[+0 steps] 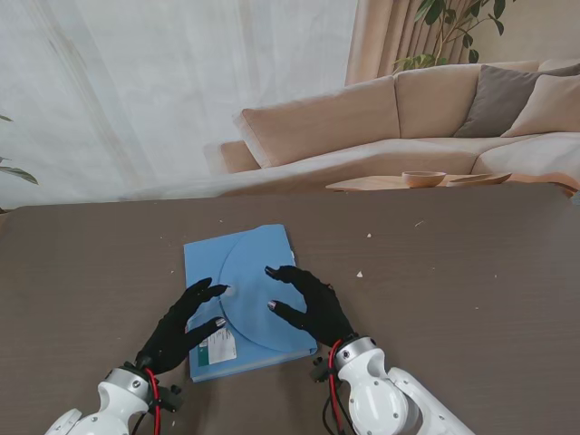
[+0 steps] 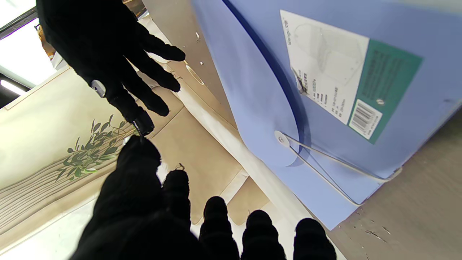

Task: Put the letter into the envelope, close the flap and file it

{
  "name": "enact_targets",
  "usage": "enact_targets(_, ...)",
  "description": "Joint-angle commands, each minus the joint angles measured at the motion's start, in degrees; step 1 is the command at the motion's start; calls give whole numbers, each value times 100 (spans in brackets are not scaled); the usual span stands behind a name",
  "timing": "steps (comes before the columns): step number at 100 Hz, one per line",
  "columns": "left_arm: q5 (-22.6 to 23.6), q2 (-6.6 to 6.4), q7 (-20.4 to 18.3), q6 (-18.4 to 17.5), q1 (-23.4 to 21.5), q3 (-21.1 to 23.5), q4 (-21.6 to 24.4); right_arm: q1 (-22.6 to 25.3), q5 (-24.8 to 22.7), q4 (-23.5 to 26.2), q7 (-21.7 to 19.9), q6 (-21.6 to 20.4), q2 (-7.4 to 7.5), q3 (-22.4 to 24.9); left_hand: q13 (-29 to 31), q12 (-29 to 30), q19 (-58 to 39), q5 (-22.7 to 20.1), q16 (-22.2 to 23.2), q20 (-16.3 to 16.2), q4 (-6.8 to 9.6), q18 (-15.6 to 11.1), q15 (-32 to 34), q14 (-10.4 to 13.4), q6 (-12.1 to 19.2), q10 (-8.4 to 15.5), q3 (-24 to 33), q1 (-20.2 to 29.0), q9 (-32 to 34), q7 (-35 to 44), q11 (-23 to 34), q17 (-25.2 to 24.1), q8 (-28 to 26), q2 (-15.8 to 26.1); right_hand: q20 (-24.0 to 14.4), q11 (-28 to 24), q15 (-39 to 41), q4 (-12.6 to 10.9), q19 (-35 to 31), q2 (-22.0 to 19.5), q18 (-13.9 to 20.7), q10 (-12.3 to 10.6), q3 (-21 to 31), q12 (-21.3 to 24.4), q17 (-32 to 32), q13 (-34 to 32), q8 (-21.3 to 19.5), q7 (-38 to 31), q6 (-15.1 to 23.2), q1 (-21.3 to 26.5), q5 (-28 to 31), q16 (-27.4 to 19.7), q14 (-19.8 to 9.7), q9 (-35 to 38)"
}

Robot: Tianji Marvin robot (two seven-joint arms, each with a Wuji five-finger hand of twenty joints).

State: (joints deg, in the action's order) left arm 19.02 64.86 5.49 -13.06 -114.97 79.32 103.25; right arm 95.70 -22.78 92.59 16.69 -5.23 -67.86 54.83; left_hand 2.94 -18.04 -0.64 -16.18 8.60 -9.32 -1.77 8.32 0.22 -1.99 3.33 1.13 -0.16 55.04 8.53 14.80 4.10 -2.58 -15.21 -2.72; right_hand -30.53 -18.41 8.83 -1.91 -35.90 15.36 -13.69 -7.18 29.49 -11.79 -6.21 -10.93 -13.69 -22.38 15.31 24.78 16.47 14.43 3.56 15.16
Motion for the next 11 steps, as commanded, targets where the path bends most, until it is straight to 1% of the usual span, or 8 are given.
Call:
enact_targets(1, 16, 21, -67, -40, -61, 10, 38, 61, 21, 54, -66, 36, -34, -1, -105, 22, 96, -117, -114, 124, 3, -240, -94, 197, 117, 202, 11, 117, -34, 50, -11, 6, 70, 84, 66, 42, -89, 120, 101, -91, 187, -153, -123, 41, -65, 129, 83, 136, 134, 36, -185, -103, -302, -91)
enact_targets(11, -3, 22, -74, -41, -71, 21, 40, 70, 13, 58, -55, 48, -34, -5, -106, 21, 97, -117, -123, 127, 3, -246, -95, 204, 117, 208, 4, 128, -37, 53, -15, 6, 73, 85, 59, 39, -86, 113, 100, -103, 185, -153, -143, 39, -59, 123, 80, 135, 141, 38, -191, -102, -298, -89)
